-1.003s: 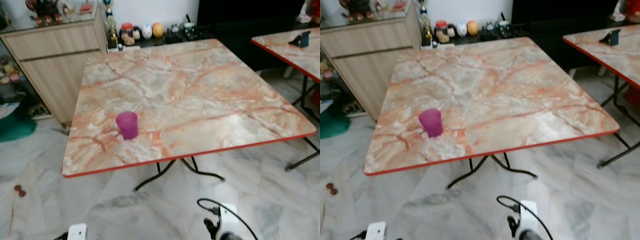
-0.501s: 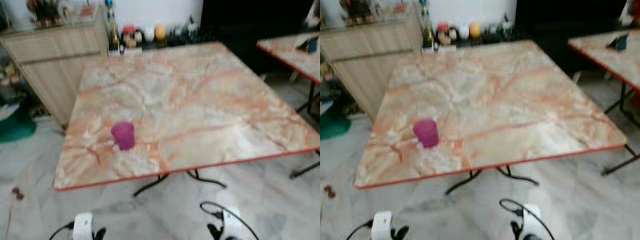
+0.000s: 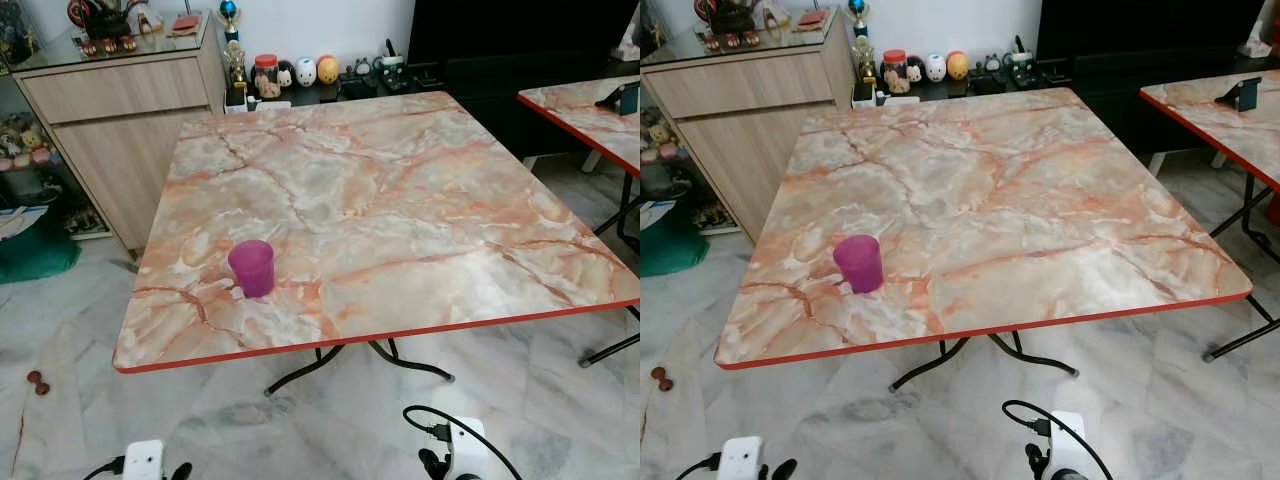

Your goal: Setting the table

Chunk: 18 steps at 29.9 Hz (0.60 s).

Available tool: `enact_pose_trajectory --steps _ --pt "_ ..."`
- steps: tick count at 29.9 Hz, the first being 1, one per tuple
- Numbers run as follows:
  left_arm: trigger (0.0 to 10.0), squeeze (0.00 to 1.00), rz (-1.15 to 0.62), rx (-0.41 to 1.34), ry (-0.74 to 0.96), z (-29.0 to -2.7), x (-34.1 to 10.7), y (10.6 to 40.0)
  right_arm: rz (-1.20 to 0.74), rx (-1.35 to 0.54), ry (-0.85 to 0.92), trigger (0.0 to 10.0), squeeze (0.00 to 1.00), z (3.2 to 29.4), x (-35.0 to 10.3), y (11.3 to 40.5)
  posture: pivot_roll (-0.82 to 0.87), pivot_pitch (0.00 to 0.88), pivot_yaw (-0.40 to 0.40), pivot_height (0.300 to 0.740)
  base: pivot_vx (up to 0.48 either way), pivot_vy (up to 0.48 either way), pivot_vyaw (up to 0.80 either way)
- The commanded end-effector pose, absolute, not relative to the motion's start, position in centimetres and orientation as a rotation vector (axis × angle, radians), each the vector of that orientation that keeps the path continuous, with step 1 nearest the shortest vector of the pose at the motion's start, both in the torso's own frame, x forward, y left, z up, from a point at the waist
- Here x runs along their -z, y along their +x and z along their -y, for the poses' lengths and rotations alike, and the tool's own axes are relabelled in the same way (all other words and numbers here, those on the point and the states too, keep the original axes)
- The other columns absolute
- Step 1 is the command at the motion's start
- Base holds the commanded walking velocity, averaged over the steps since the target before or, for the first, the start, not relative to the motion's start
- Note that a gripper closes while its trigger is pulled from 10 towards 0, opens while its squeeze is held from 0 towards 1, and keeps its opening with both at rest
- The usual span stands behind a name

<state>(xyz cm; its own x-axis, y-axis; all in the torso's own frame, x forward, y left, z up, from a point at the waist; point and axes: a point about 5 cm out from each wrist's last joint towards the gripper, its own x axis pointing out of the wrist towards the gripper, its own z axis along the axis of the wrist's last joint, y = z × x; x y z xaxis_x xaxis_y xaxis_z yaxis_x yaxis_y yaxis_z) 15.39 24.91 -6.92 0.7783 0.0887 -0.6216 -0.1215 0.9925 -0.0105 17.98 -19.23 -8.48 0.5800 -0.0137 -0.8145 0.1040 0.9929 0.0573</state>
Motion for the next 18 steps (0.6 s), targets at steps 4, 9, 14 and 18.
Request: enact_pose_trajectory --steps 4,9,14,18 --pt "10.0 0.00 -0.528 -0.117 -0.023 -26.3 5.4 15.6 -0.959 0.060 0.101 10.0 0.00 19.1 8.6 17.8 -0.04 0.000 0.065 0.740 0.000 0.000 0.00" --pt "10.0 0.00 -0.338 -0.134 0.031 -26.9 2.5 15.7 -0.960 0.054 0.098 10.0 0.00 19.2 8.6 17.7 -0.04 0.000 0.066 0.740 0.000 0.000 0.00" --pt "10.0 0.00 -0.173 -0.204 0.070 -27.2 -1.6 16.0 -0.963 0.047 0.093 10.0 0.00 19.2 8.6 17.7 -0.04 0.000 0.064 0.740 0.000 0.000 0.00" --pt "10.0 0.00 -0.093 -0.200 0.109 -26.3 -4.9 16.1 -0.962 0.046 0.091 10.0 0.00 19.2 8.6 17.8 -0.04 0.000 0.065 0.740 0.000 0.000 0.00"
